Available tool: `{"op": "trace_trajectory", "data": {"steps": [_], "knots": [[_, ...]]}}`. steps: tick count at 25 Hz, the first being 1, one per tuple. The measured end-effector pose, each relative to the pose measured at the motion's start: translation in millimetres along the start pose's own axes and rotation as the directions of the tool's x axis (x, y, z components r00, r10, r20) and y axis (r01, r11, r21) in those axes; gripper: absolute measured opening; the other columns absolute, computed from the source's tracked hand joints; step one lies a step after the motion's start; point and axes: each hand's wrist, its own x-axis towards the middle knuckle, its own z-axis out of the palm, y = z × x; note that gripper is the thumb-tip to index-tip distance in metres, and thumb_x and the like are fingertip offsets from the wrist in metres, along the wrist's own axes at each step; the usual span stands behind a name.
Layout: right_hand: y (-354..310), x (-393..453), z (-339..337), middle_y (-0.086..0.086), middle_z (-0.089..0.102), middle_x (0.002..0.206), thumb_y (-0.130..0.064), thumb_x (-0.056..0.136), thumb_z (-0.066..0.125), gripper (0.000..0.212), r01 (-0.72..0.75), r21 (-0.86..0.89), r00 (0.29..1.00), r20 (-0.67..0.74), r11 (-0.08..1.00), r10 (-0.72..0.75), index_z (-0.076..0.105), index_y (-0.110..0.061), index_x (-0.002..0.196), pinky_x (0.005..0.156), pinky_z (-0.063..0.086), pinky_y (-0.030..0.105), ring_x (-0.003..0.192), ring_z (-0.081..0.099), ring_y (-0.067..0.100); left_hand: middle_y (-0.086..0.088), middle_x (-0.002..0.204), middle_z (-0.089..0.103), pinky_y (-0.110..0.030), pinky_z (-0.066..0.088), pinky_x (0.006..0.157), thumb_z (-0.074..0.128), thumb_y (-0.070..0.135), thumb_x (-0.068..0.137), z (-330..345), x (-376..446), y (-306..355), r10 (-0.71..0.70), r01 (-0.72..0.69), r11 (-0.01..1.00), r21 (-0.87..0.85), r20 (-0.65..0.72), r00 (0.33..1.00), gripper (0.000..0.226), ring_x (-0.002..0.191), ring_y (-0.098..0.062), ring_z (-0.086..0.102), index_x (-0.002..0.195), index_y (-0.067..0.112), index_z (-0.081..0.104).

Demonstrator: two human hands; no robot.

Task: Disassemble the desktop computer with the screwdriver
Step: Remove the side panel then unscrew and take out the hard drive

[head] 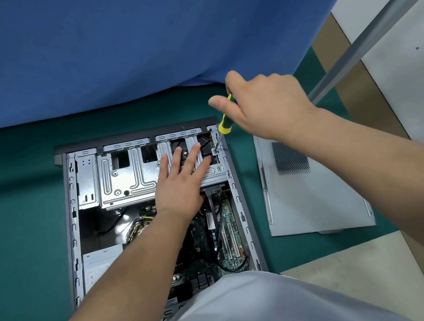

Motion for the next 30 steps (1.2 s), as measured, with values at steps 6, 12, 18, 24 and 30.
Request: {"op": "trace_trajectory", "data": {"steps": [6, 12, 18, 24, 30], "knots": [[10.6, 2.2, -4.1, -0.003, 0.049, 0.085, -0.053, 0.093, 0.046, 0.035, 0.05, 0.277, 0.987, 0.13, 0.959, -0.089, 0.038, -0.024, 0.11, 0.061, 0.039, 0.038, 0.072, 0.049, 0.028, 0.002, 0.172, -0.015, -0.059, -0.006, 0.125, 0.061, 0.052, 0.089, 1.3, -0.9, -2.7, 0.033, -0.033, 0.999, 0.023, -0.004, 0.999, 0.093, 0.158, -0.037, -0.002, 0.16, 0.038, 0.003], [15.2, 2.2, -6.7, -0.002, 0.049, 0.095, -0.027, 0.088, 0.057, 0.026, 0.127, 0.493, 0.954, 0.176, 0.861, -0.241, 0.04, -0.025, 0.108, 0.063, 0.037, 0.037, 0.077, 0.052, 0.023, 0.001, 0.172, -0.015, -0.059, -0.007, 0.124, 0.06, 0.05, 0.089, 2.2, -1.5, -2.2, 0.033, -0.033, 0.999, 0.03, -0.003, 0.999, 0.092, 0.158, -0.037, -0.002, 0.16, 0.038, 0.002], [14.5, 2.2, -2.1, -0.002, 0.049, 0.077, -0.046, 0.101, 0.043, 0.025, 0.09, 0.273, 0.983, 0.133, 0.958, -0.13, 0.041, -0.021, 0.105, 0.058, 0.037, 0.038, 0.068, 0.051, 0.031, 0.001, 0.172, -0.017, -0.059, -0.006, 0.124, 0.06, 0.049, 0.088, 1.9, -1.4, -1.7, 0.033, -0.033, 0.999, 0.042, -0.001, 0.999, 0.093, 0.158, -0.037, -0.002, 0.16, 0.038, 0.002], [6.3, -3.4, -4.0, 0.001, 0.051, 0.075, -0.06, 0.1, 0.038, 0.04, 0.005, 0.186, 0.989, 0.141, 0.983, -0.032, 0.037, -0.021, 0.107, 0.055, 0.035, 0.036, 0.06, 0.045, 0.027, 0.001, 0.171, -0.019, -0.059, -0.008, 0.124, 0.058, 0.05, 0.089, 0.0, -1.3, -1.1, 0.028, -0.028, 0.999, 0.041, 0.009, 1.0, 0.093, 0.158, -0.037, -0.004, 0.16, 0.038, 0.0], [14.8, -4.7, -7.9, 0.002, 0.048, 0.094, -0.033, 0.088, 0.055, 0.03, 0.062, 0.427, 0.97, 0.187, 0.902, -0.155, 0.04, -0.021, 0.111, 0.065, 0.041, 0.04, 0.077, 0.052, 0.029, 0.001, 0.171, -0.019, -0.059, -0.007, 0.124, 0.057, 0.05, 0.09, -2.1, -2.1, -0.9, 0.027, -0.028, 0.999, 0.046, 0.017, 0.999, 0.092, 0.158, -0.036, -0.005, 0.16, 0.038, -0.001]]}}
